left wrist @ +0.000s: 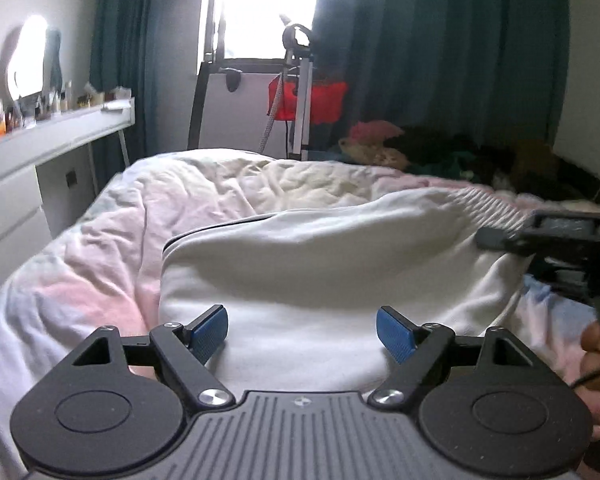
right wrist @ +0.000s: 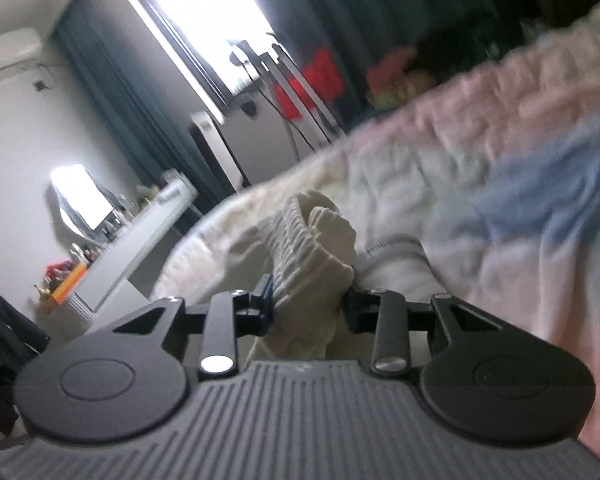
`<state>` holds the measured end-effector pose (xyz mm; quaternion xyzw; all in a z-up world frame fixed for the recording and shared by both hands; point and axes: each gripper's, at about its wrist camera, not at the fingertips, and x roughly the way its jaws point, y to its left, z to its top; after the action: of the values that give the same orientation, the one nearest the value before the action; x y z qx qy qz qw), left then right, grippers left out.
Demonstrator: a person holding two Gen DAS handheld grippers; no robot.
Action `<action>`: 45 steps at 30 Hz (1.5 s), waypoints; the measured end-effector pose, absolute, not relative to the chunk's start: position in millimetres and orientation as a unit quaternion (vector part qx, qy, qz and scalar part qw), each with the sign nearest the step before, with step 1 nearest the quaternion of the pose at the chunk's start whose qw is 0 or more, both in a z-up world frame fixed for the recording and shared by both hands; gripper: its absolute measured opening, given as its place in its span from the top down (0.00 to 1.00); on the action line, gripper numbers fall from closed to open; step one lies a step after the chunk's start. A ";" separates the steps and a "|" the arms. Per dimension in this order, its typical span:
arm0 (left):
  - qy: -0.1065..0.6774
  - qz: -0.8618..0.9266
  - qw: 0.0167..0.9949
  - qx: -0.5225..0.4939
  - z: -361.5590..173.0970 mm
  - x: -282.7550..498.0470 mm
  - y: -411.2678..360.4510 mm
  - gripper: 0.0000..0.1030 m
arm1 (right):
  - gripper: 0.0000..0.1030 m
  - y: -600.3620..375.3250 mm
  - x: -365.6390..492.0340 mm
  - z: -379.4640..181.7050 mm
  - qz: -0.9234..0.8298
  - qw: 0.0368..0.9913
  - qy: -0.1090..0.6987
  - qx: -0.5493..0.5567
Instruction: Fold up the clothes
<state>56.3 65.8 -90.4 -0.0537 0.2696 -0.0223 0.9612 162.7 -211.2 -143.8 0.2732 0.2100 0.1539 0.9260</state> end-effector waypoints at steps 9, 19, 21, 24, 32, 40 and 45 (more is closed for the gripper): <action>0.302 -0.042 0.931 -0.201 -93.7 57.7 114.1 0.18 | 0.64 -267.1 128.0 -137.8 0.048 0.920 0.223 0.320; 0.385 -0.030 0.855 -0.347 -130.9 75.5 165.3 0.15 | 0.38 -297.3 141.3 -183.8 0.024 0.842 0.346 0.413; 0.396 -0.038 0.838 -0.374 -139.2 78.3 170.3 0.07 | 0.23 -293.1 142.2 -191.8 0.022 0.834 0.368 0.411; 0.412 -0.058 0.810 -0.413 -151.7 82.1 175.6 0.05 | 0.23 -294.9 144.4 -205.9 0.032 0.808 0.380 0.449; 0.430 -0.071 0.793 -0.426 -165.1 88.2 173.8 0.05 | 0.21 -279.6 151.4 -203.7 0.101 0.803 0.358 0.466; 0.420 -0.068 0.786 -0.449 -171.0 85.6 179.7 0.06 | 0.21 -272.5 149.8 -194.9 0.133 0.811 0.342 0.456; 0.424 -0.071 0.800 -0.418 -168.5 86.9 171.4 0.08 | 0.22 -240.1 160.9 -197.6 0.112 0.853 0.396 0.321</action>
<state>86.9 171.4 -168.5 -0.4176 0.4242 -0.0714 0.8003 160.9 -240.1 -197.6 0.3213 0.3962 0.1116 0.8528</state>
